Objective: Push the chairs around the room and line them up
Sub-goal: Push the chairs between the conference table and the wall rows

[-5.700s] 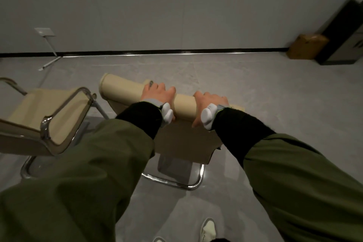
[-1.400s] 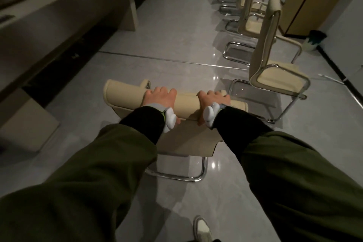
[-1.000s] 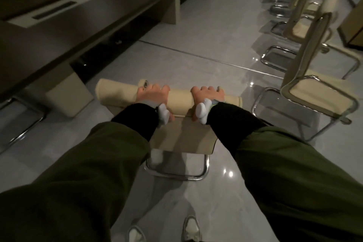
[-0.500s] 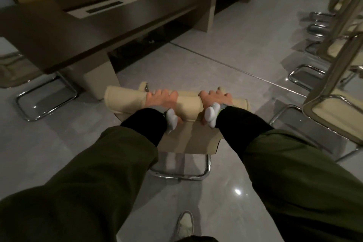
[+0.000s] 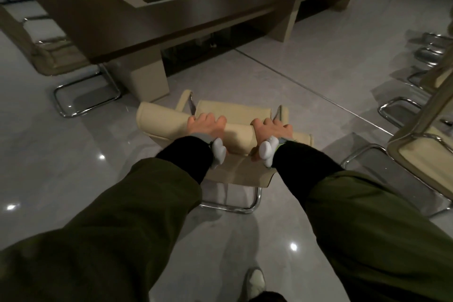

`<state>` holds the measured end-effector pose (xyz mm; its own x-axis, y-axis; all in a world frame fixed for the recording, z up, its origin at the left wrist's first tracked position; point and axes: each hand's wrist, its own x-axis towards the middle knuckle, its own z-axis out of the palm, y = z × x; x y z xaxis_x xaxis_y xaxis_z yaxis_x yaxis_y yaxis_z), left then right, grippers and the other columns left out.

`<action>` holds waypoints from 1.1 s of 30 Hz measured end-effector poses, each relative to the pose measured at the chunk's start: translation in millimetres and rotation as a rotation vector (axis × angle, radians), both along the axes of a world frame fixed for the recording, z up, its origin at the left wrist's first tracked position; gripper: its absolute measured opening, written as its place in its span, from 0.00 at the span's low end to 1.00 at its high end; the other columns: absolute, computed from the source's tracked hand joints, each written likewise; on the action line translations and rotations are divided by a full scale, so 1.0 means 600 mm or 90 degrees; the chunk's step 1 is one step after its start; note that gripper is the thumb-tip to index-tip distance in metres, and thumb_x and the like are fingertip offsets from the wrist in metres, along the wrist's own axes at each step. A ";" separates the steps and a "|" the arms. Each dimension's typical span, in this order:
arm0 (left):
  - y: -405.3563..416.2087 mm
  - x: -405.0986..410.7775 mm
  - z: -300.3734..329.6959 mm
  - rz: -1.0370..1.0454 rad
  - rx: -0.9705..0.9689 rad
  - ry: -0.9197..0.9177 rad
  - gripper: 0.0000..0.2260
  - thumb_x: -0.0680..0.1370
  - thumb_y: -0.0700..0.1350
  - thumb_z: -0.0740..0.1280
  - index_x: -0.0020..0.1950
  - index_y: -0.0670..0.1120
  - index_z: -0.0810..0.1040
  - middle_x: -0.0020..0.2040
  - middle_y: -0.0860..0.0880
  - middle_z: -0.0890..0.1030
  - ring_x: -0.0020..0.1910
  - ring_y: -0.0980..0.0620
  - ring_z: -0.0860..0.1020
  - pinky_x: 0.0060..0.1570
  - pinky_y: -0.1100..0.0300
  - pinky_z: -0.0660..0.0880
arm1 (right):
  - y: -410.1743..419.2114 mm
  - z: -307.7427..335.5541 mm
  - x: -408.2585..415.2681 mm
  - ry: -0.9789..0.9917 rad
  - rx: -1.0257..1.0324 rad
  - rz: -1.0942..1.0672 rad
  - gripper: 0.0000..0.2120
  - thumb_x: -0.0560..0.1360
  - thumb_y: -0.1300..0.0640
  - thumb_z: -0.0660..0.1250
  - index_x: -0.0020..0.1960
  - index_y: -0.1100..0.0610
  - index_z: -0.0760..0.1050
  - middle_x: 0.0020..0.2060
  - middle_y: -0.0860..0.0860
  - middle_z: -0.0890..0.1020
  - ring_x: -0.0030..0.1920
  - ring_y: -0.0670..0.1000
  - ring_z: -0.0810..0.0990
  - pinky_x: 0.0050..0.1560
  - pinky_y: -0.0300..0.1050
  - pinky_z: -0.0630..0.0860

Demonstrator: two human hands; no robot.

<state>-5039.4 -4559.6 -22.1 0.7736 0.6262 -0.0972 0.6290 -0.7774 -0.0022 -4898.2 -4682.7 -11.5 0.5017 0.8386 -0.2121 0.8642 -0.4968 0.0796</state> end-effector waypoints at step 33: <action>0.061 0.154 0.017 0.248 -0.028 0.028 0.42 0.55 0.67 0.77 0.64 0.54 0.68 0.58 0.45 0.72 0.60 0.42 0.71 0.58 0.47 0.63 | 0.148 0.018 0.207 0.055 0.024 0.217 0.24 0.70 0.49 0.71 0.63 0.51 0.67 0.62 0.55 0.74 0.64 0.59 0.72 0.56 0.54 0.65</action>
<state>-4946.9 -4523.0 -11.8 0.4729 0.8669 -0.1576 0.8773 -0.4799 -0.0075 -4774.0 -4594.1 -1.0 0.1724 0.9628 -0.2079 0.9837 -0.1792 -0.0144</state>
